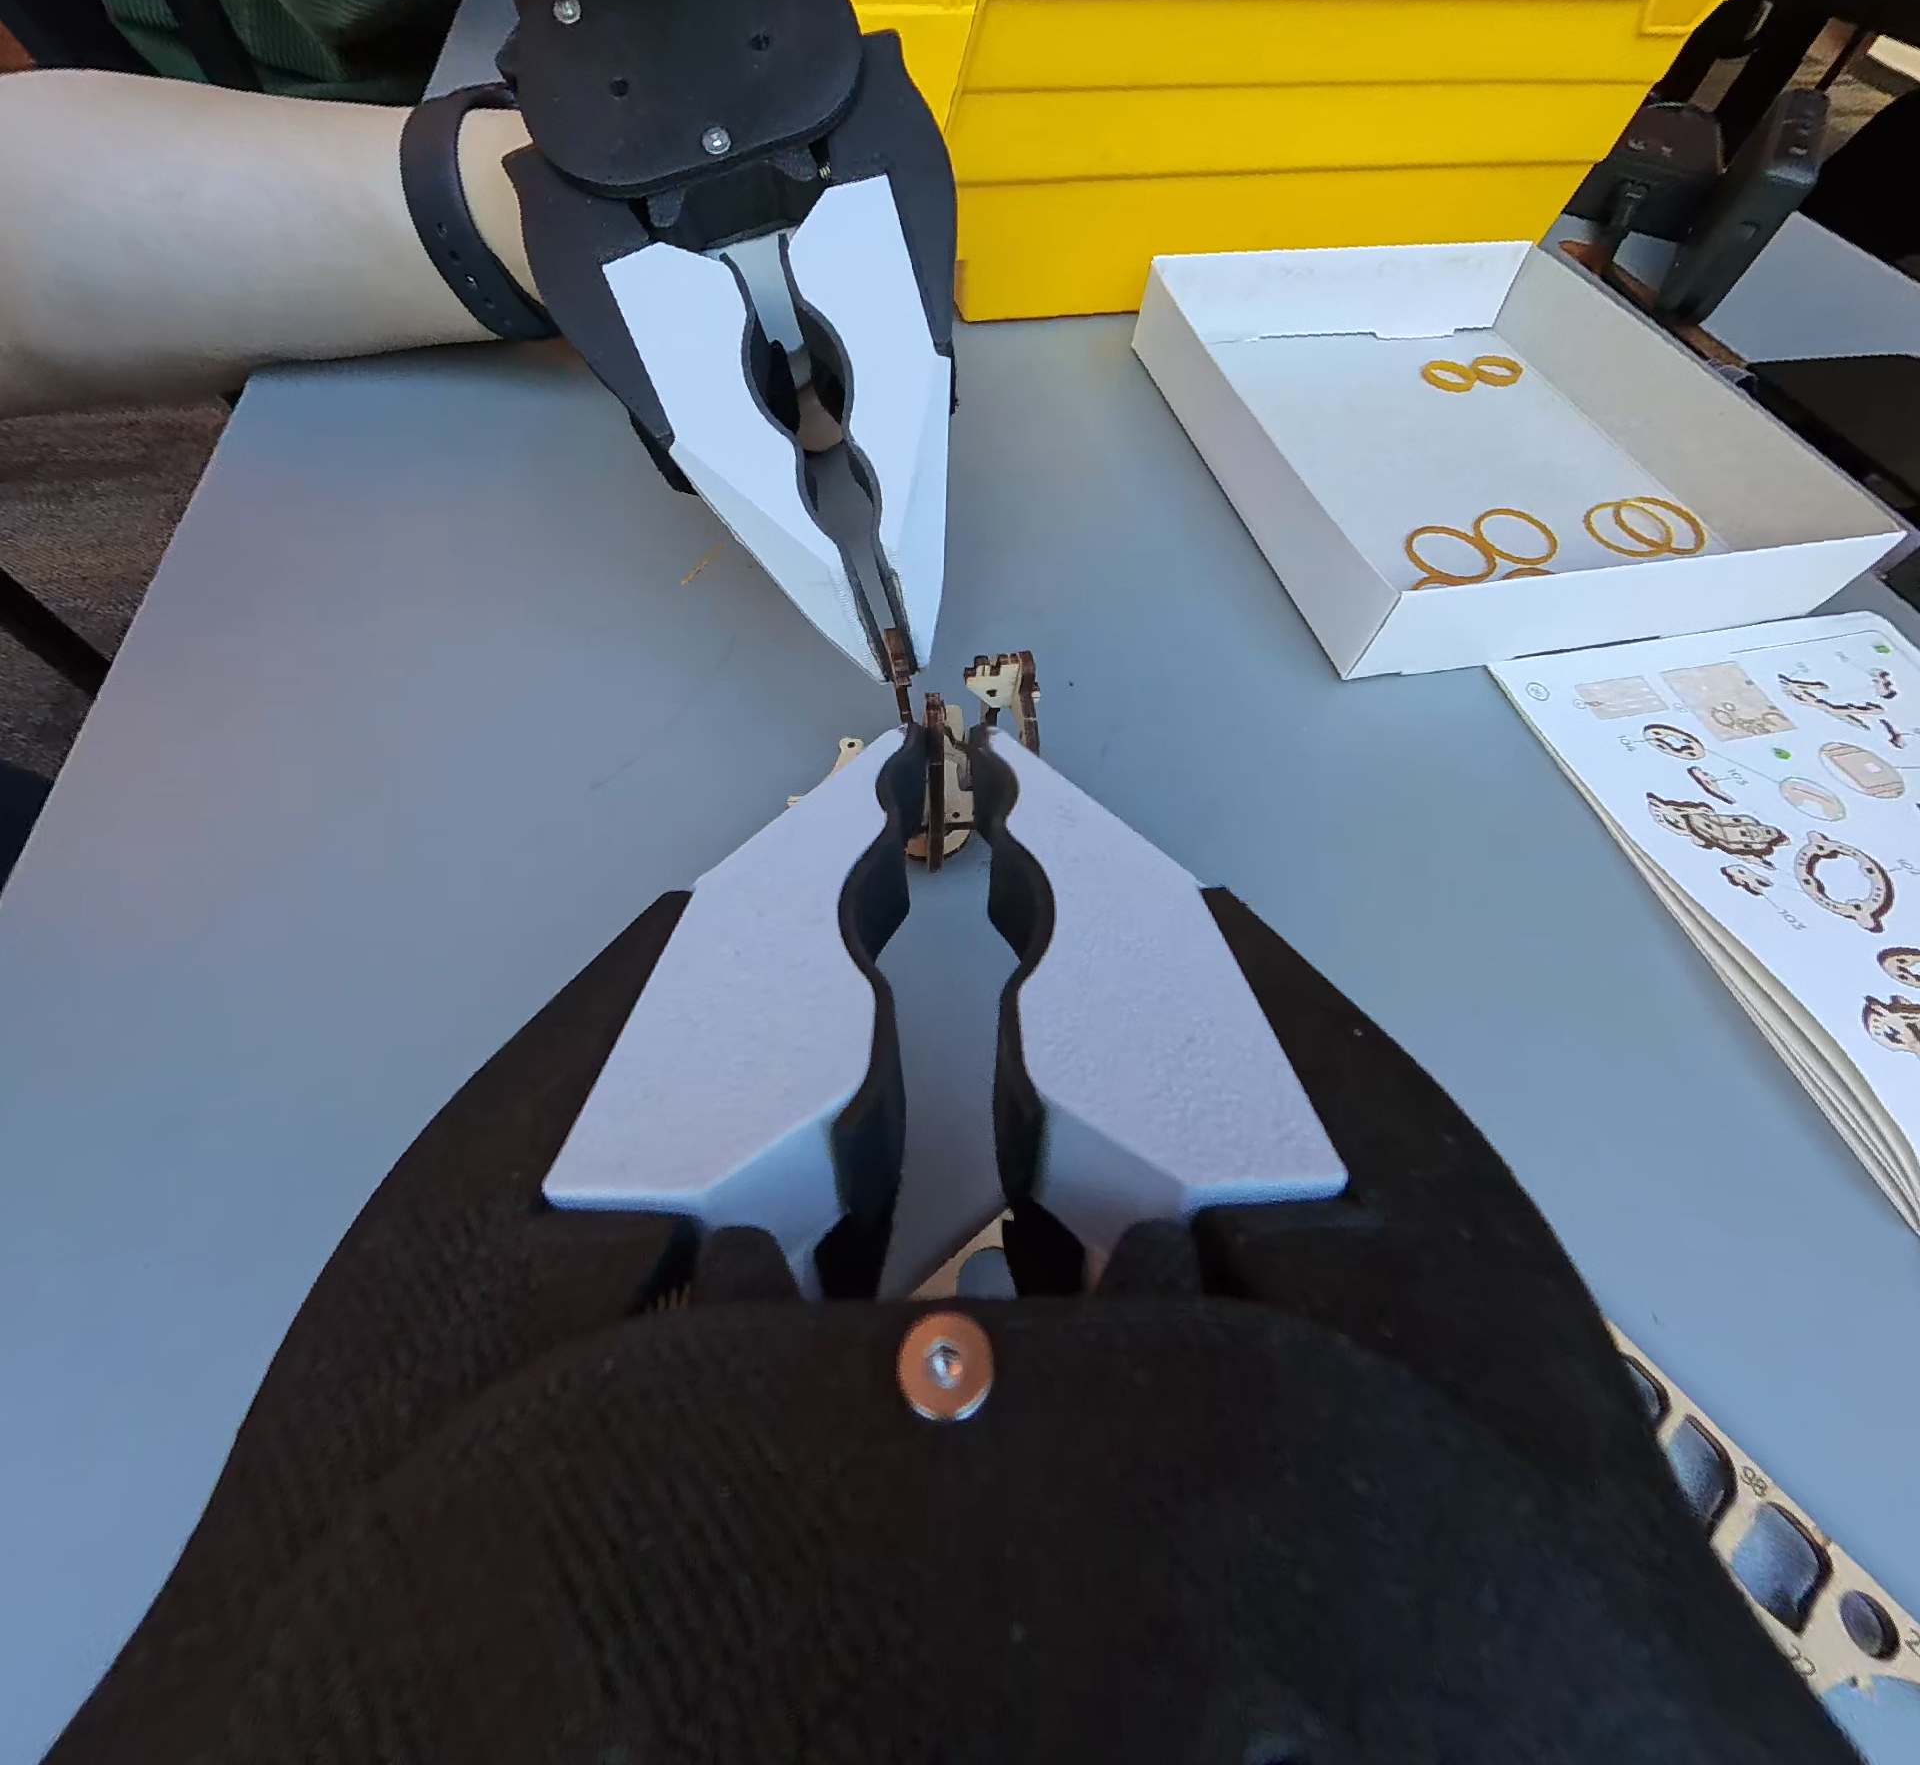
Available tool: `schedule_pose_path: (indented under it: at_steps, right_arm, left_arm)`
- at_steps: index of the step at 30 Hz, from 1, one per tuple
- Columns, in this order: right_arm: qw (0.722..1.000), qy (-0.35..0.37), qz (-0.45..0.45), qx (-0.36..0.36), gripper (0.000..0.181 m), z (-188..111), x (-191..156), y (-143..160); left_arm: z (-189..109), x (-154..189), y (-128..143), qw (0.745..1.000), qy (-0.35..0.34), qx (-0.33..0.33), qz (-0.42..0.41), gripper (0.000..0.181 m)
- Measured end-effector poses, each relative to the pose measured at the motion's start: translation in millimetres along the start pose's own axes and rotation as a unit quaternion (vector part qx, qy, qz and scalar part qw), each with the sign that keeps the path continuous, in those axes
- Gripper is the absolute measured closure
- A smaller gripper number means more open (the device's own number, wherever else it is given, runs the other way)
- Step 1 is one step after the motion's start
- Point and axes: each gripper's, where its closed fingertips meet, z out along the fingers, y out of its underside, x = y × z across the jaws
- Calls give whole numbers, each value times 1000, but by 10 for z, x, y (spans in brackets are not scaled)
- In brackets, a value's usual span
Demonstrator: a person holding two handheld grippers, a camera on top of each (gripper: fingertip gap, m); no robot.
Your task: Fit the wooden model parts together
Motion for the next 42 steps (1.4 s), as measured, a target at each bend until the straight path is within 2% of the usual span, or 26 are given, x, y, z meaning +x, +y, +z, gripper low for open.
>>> schedule_pose_path:
  at_steps: [10,42]
  right_arm:
    - [1000,-8,0,-9,180,-7,-27,16]
    - [999,14,-2,-44,178,19,-33,61]
  left_arm:
    - [0,11,3,1000,4,-3,-1,181]
    - [9,-23,6,1000,-4,-4,-6,180]
